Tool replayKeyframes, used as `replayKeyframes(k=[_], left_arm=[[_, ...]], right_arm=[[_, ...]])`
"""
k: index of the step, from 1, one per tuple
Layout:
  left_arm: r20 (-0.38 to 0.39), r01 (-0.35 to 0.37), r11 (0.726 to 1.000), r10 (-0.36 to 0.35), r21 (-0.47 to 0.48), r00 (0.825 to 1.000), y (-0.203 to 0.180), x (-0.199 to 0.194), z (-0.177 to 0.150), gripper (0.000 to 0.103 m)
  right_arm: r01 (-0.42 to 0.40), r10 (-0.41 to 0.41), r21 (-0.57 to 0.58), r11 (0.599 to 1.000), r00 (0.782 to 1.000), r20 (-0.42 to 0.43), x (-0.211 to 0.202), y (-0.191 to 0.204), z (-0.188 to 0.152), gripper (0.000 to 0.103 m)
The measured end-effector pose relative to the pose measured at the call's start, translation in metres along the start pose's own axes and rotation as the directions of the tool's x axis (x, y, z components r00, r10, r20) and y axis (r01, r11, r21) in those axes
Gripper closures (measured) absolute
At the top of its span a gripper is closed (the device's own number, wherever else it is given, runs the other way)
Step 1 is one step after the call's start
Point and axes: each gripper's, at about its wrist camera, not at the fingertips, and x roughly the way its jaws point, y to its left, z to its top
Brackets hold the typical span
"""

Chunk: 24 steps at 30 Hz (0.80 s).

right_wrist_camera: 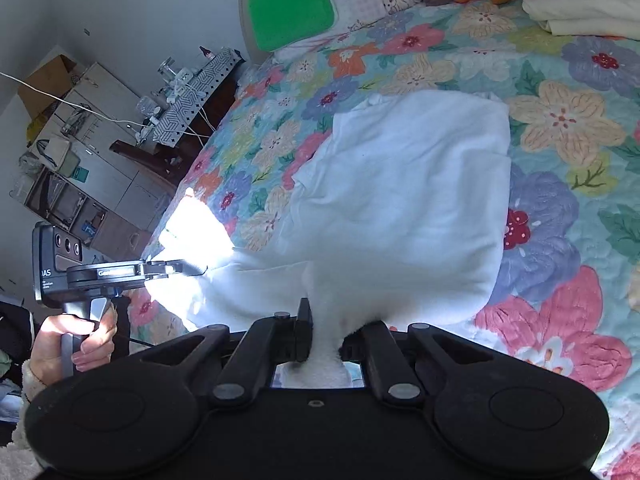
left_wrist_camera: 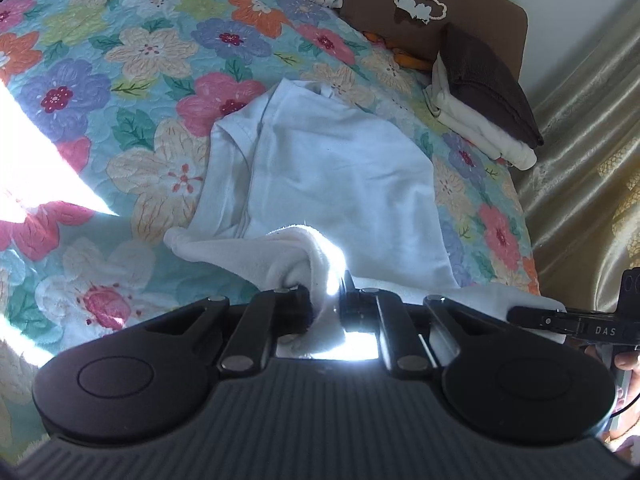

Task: Fold clothes
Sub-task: 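Lift the hem with both grippers and fold it toward the collar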

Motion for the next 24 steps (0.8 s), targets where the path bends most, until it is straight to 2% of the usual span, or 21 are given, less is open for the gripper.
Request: replayKeyframes(k=[9,12,15,17,18,21,22,23,24], left_arm=[[-0.06,-0.009,0.998,0.005,-0.055,0.998,0.011,0.016,-0.016,0.092],[-0.05,-0.006,0.999,0.003,-0.054,0.999,0.008,0.015,-0.02,0.092],[-0.051,-0.013,0.998,0.01,-0.058,0.999,0.008,0.019,-0.025,0.092],[-0.07,-0.017,0.996,0.011,-0.084,0.997,0.014,0.033,-0.02,0.092],[-0.082,-0.022,0.995,0.014,-0.097,0.997,0.017,0.042,-0.013,0.092],[-0.096,-0.054,0.993,0.043,-0.108,0.994,0.018,0.072,0.039,0.093],[-0.057,-0.056,0.992,0.05,-0.116,0.997,0.011,0.073,0.067,0.093],[0.027,-0.032,0.992,0.035,-0.122,0.999,-0.001,0.062,0.097,0.093],[0.117,-0.006,0.993,0.02,-0.122,0.993,-0.014,0.048,0.126,0.093]], right_arm=[[-0.02,0.023,0.112,0.993,0.999,-0.025,0.015,-0.03,-0.026,0.096],[-0.022,0.024,0.084,0.996,0.999,-0.023,0.012,-0.027,-0.034,0.096],[-0.026,0.032,0.11,0.994,0.998,-0.051,0.016,-0.034,-0.038,0.096],[0.007,0.006,0.136,0.991,0.996,-0.094,0.029,-0.043,-0.032,0.096],[0.028,-0.012,0.139,0.99,0.993,-0.114,0.037,-0.045,-0.022,0.096],[0.091,-0.078,0.085,0.992,0.986,-0.147,0.063,-0.042,0.042,0.096],[0.113,-0.109,0.033,0.993,0.988,-0.104,0.062,-0.033,0.079,0.096],[0.131,-0.132,-0.018,0.991,0.991,-0.033,0.052,-0.017,0.116,0.096],[0.107,-0.104,-0.034,0.994,0.991,0.079,0.029,0.002,0.149,0.096]])
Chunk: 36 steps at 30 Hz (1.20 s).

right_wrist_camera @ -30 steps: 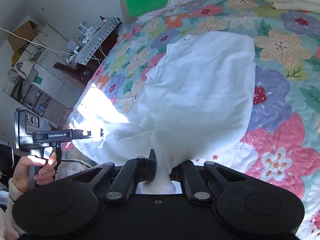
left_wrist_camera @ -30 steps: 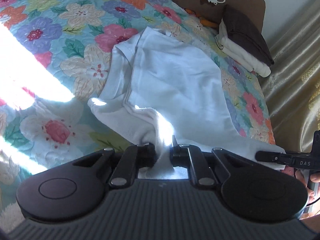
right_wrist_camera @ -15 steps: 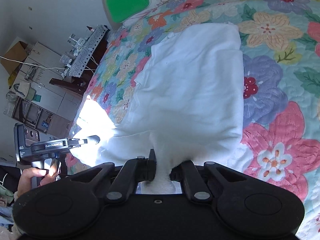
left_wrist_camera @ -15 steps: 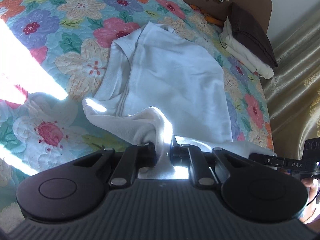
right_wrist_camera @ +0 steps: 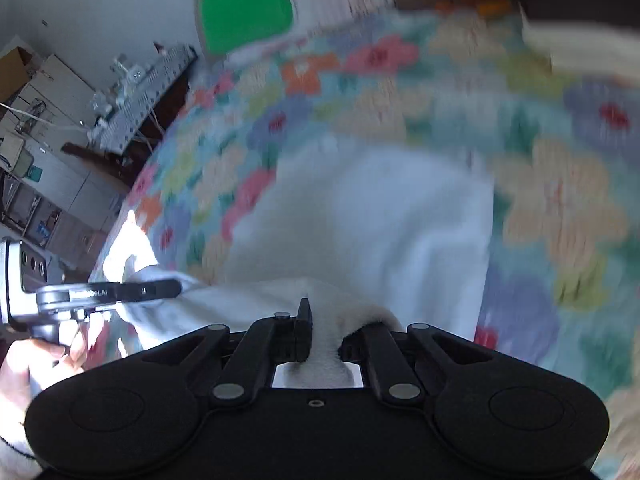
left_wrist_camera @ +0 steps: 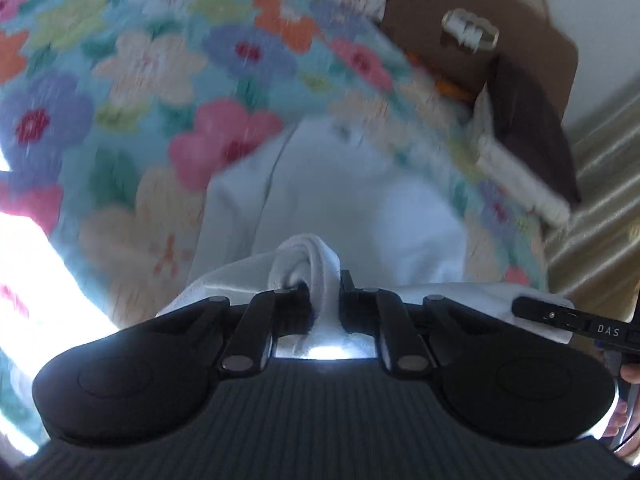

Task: Fold clothes
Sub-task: 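Lift the hem with both grippers and fold it toward the collar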

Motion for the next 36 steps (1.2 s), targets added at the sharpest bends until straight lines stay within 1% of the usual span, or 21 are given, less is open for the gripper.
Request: replayKeyframes(k=[1,2,3,4,6,7,8,9,11,12,14,15,17,18,19,20,21,23,28,34,36], left_arm=[[0.113,0.033,0.999,-0.035,0.027,0.993,-0.021,-0.022,0.024,0.093],[0.219,0.065,0.995,-0.081,0.076,0.972,-0.042,-0.048,0.041,0.093],[0.318,0.109,0.986,-0.144,0.125,0.937,-0.061,-0.078,0.055,0.093],[0.373,0.153,0.977,-0.199,0.15,0.906,-0.074,-0.102,0.062,0.093],[0.423,0.214,0.961,-0.269,0.173,0.865,-0.089,-0.138,0.06,0.093],[0.445,0.238,0.953,-0.298,0.187,0.844,-0.096,-0.154,0.057,0.093],[0.456,0.231,0.951,-0.301,0.204,0.837,-0.1,-0.162,0.046,0.093],[0.454,0.224,0.953,-0.295,0.204,0.841,-0.099,-0.164,0.031,0.093],[0.446,0.21,0.957,-0.28,0.201,0.85,-0.096,-0.166,0.002,0.093],[0.43,0.204,0.962,-0.264,0.182,0.863,-0.091,-0.162,-0.013,0.093],[0.387,0.168,0.977,-0.205,0.127,0.899,-0.072,-0.145,-0.051,0.093],[0.354,0.132,0.986,-0.161,0.106,0.921,-0.062,-0.134,-0.071,0.093],[0.281,0.055,0.994,-0.079,0.095,0.956,-0.044,-0.108,-0.108,0.093],[0.211,0.009,0.998,-0.022,0.063,0.977,-0.029,-0.088,-0.128,0.093],[0.139,-0.029,0.999,0.025,0.028,0.99,-0.014,-0.069,-0.147,0.093],[0.073,-0.02,0.999,0.023,-0.036,0.997,0.004,-0.056,-0.159,0.093],[0.014,-0.016,0.995,0.017,-0.096,1.0,0.02,-0.044,-0.17,0.093],[-0.006,-0.004,0.988,0.003,-0.151,1.0,0.037,-0.042,-0.184,0.093],[0.034,0.027,0.992,-0.023,-0.12,0.999,0.021,-0.064,-0.198,0.093],[0.013,0.023,0.995,-0.022,-0.094,1.0,0.008,-0.095,-0.211,0.093],[-0.011,0.038,0.995,-0.039,-0.093,0.999,0.008,-0.101,-0.216,0.093]], right_arm=[[-0.026,0.028,-0.02,0.999,0.993,0.112,-0.024,0.016,0.033,0.096],[-0.066,0.081,-0.072,0.995,0.972,0.219,-0.055,0.033,0.045,0.096],[-0.101,0.137,-0.129,0.987,0.937,0.321,-0.086,0.05,0.058,0.096],[-0.124,0.191,-0.185,0.975,0.892,0.409,-0.116,0.066,0.068,0.096],[-0.109,0.228,-0.262,0.959,0.844,0.486,-0.153,0.084,0.059,0.096],[-0.112,0.246,-0.281,0.953,0.829,0.502,-0.166,0.086,0.05,0.096],[-0.129,0.265,-0.288,0.949,0.822,0.504,-0.175,0.085,0.039,0.096],[-0.149,0.279,-0.286,0.947,0.822,0.497,-0.178,0.081,0.029,0.096],[-0.164,0.27,-0.255,0.953,0.844,0.464,-0.174,0.067,0.0,0.096],[-0.163,0.256,-0.238,0.957,0.858,0.444,-0.168,0.06,-0.014,0.096],[-0.176,0.232,-0.177,0.968,0.896,0.379,-0.145,0.039,-0.046,0.096],[-0.185,0.224,-0.142,0.972,0.913,0.34,-0.133,0.028,-0.062,0.096],[-0.193,0.202,-0.06,0.979,0.947,0.248,-0.102,0.005,-0.096,0.096],[-0.187,0.188,-0.023,0.982,0.962,0.195,-0.087,-0.006,-0.114,0.096],[-0.185,0.179,0.027,0.982,0.971,0.156,-0.073,-0.017,-0.135,0.096],[-0.18,0.171,0.074,0.981,0.978,0.117,-0.059,-0.027,-0.155,0.096],[-0.169,0.161,0.095,0.981,0.983,0.086,-0.051,-0.034,-0.166,0.095],[-0.148,0.146,0.134,0.98,0.989,0.026,-0.036,-0.047,-0.187,0.096],[-0.183,0.181,0.113,0.977,0.983,0.029,-0.063,-0.044,-0.192,0.096],[-0.231,0.236,0.143,0.962,0.972,-0.017,-0.088,-0.035,-0.213,0.096],[-0.217,0.227,0.156,0.964,0.973,-0.046,-0.092,-0.036,-0.219,0.095]])
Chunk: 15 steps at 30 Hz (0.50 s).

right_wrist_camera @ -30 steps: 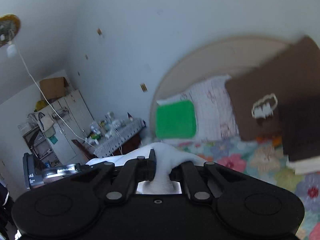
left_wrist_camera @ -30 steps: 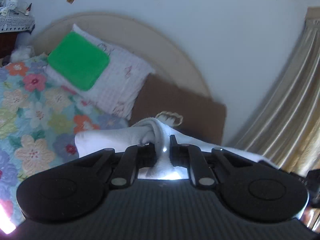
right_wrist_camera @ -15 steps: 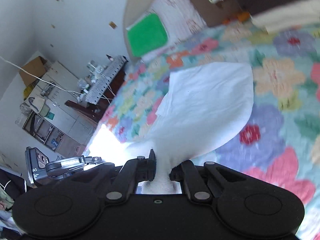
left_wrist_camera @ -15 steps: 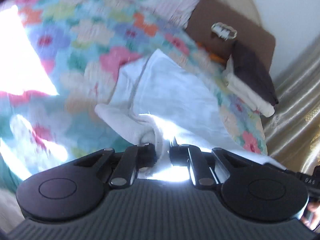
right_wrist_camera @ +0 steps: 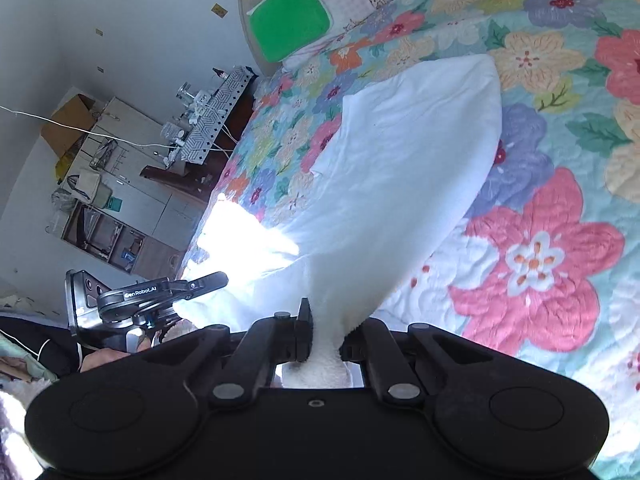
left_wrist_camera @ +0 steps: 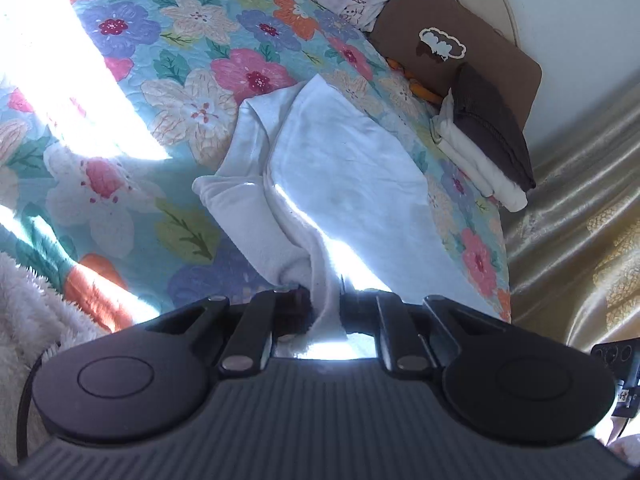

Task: Fold clothes
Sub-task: 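Lift the hem with both grippers and fold it toward the collar, then lower the folded hem onto the sweatshirt and open both grippers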

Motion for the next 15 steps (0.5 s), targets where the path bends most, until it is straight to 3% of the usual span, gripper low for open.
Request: replayKeyframes(k=[5,9,12,15], left_arm=[[-0.064,0.0,1.0,0.0,0.005,0.998,0.003,0.024,0.014,0.093],[-0.069,-0.025,0.997,0.03,0.074,0.997,-0.01,0.051,0.052,0.092],[-0.093,0.002,0.996,0.006,0.087,0.996,-0.016,0.076,0.09,0.092],[-0.151,-0.023,0.995,0.038,0.102,0.988,-0.013,0.116,0.122,0.091]], right_arm=[[0.095,-0.096,-0.031,0.995,0.995,-0.005,0.01,-0.001,0.012,0.096],[0.166,-0.163,-0.089,0.982,0.986,0.039,0.024,0.007,0.051,0.095],[0.195,-0.192,-0.056,0.979,0.98,0.044,0.035,0.0,0.094,0.095],[0.205,-0.205,0.003,0.979,0.979,-0.005,0.056,-0.023,0.134,0.095]])
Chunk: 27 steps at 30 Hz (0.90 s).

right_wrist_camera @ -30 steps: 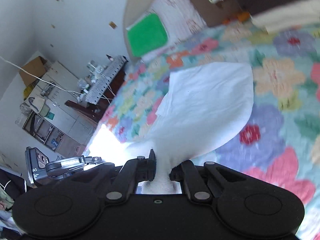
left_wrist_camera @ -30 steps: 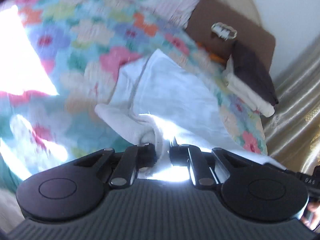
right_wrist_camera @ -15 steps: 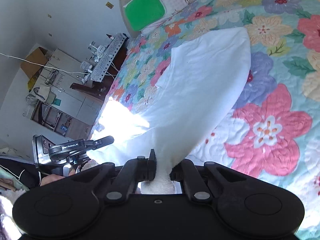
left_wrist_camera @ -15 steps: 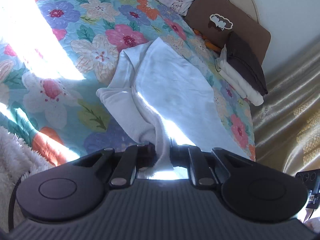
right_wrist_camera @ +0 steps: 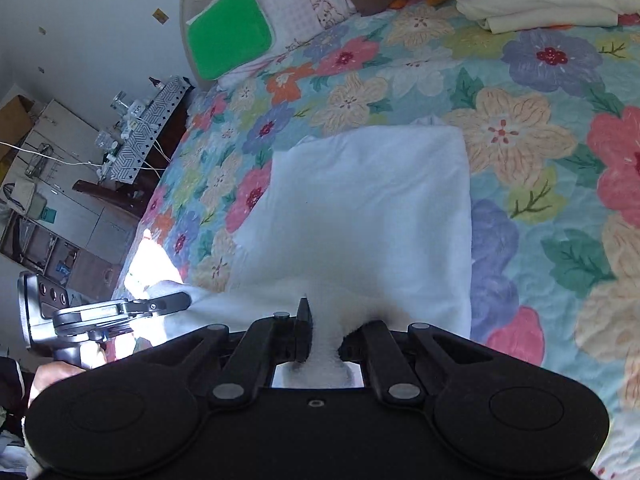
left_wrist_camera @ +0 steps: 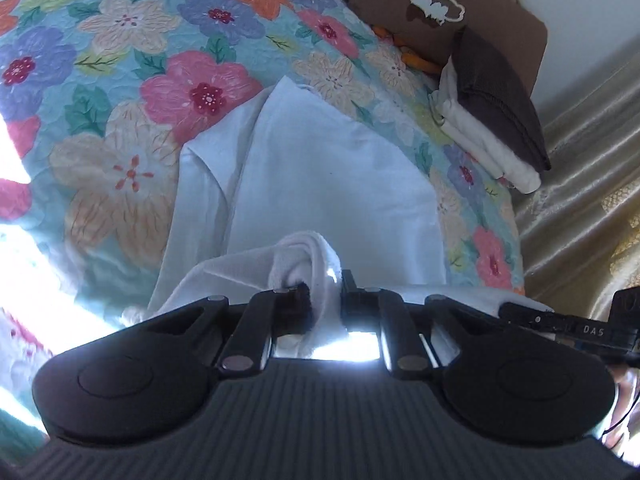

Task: Fold clothes
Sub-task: 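Lower the folded hem onto the sweatshirt and open both grippers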

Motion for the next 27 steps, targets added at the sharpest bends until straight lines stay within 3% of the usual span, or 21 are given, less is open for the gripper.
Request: replayKeyframes(k=[5,9,13,16,17,18,20,23,24,27], left_arm=[[-0.131,-0.026,1.0,0.024,-0.013,0.991,0.018,0.073,0.033,0.09],[-0.16,0.068,0.997,-0.063,0.025,0.985,0.029,0.093,0.048,0.089],[-0.173,0.142,0.987,-0.153,-0.076,0.973,0.05,0.095,0.062,0.088],[-0.136,0.192,0.977,-0.204,-0.09,0.97,0.053,0.082,0.072,0.084],[-0.115,0.207,0.975,-0.216,-0.084,0.97,0.053,0.075,0.076,0.083],[-0.097,0.213,0.974,-0.219,-0.073,0.971,0.053,0.067,0.081,0.082],[-0.079,0.201,0.978,-0.204,-0.048,0.976,0.052,0.06,0.087,0.08],[-0.113,0.05,0.998,-0.047,0.026,0.992,0.04,0.072,0.095,0.079],[-0.102,0.037,0.999,-0.034,0.028,0.994,0.037,0.075,0.098,0.079],[-0.069,0.001,0.999,0.002,0.033,0.998,0.027,0.082,0.108,0.079]], right_arm=[[0.112,-0.107,0.017,0.994,0.975,-0.196,0.059,-0.036,0.036,0.09],[0.068,-0.044,0.093,0.993,0.97,-0.24,0.067,-0.061,0.057,0.09],[-0.004,0.053,0.177,0.984,0.96,-0.275,0.063,-0.069,0.079,0.087],[-0.017,0.063,0.164,0.986,0.957,-0.283,0.054,-0.066,0.094,0.085],[-0.01,0.051,0.145,0.989,0.958,-0.282,0.049,-0.064,0.1,0.077],[-0.004,0.039,0.126,0.992,0.959,-0.282,0.044,-0.062,0.105,0.06],[0.034,-0.009,0.085,0.996,0.961,-0.277,0.033,-0.061,0.116,0.052],[0.049,-0.016,0.138,0.989,0.973,-0.231,0.021,-0.077,0.138,0.052],[0.066,-0.036,0.14,0.988,0.978,-0.205,0.023,-0.08,0.149,0.053],[0.194,-0.185,0.04,0.98,0.969,-0.161,0.052,-0.075,0.179,0.06]])
